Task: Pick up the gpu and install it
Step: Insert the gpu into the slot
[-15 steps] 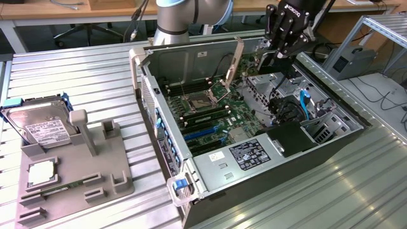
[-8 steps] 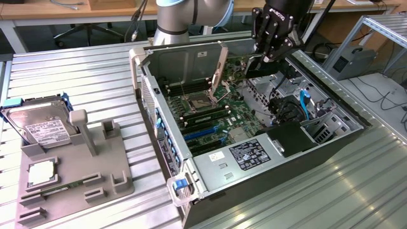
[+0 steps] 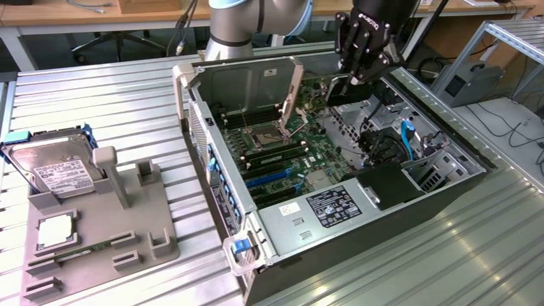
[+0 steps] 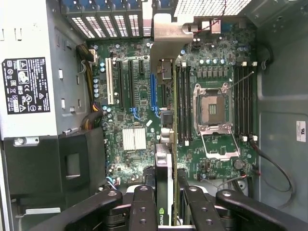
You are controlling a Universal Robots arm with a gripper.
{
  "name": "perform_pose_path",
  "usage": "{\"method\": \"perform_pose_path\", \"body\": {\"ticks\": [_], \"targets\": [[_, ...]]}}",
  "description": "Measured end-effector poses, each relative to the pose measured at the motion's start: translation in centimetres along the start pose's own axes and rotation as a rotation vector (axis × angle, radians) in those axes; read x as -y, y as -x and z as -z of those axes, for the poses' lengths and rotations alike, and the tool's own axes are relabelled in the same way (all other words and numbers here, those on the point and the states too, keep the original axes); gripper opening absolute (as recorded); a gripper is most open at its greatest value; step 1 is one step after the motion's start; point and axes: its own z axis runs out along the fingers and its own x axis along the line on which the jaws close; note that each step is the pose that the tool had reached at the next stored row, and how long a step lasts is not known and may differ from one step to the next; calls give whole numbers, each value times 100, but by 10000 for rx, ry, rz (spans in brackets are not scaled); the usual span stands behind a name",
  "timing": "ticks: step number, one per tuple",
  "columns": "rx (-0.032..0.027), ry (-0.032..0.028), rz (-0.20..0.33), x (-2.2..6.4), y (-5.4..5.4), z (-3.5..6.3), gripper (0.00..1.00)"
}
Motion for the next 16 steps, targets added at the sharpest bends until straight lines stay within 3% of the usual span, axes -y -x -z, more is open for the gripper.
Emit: {"method": "perform_pose_path", "body": {"ticks": [16], "targets": [[0,0,1,-38,-6,-154,27]]}}
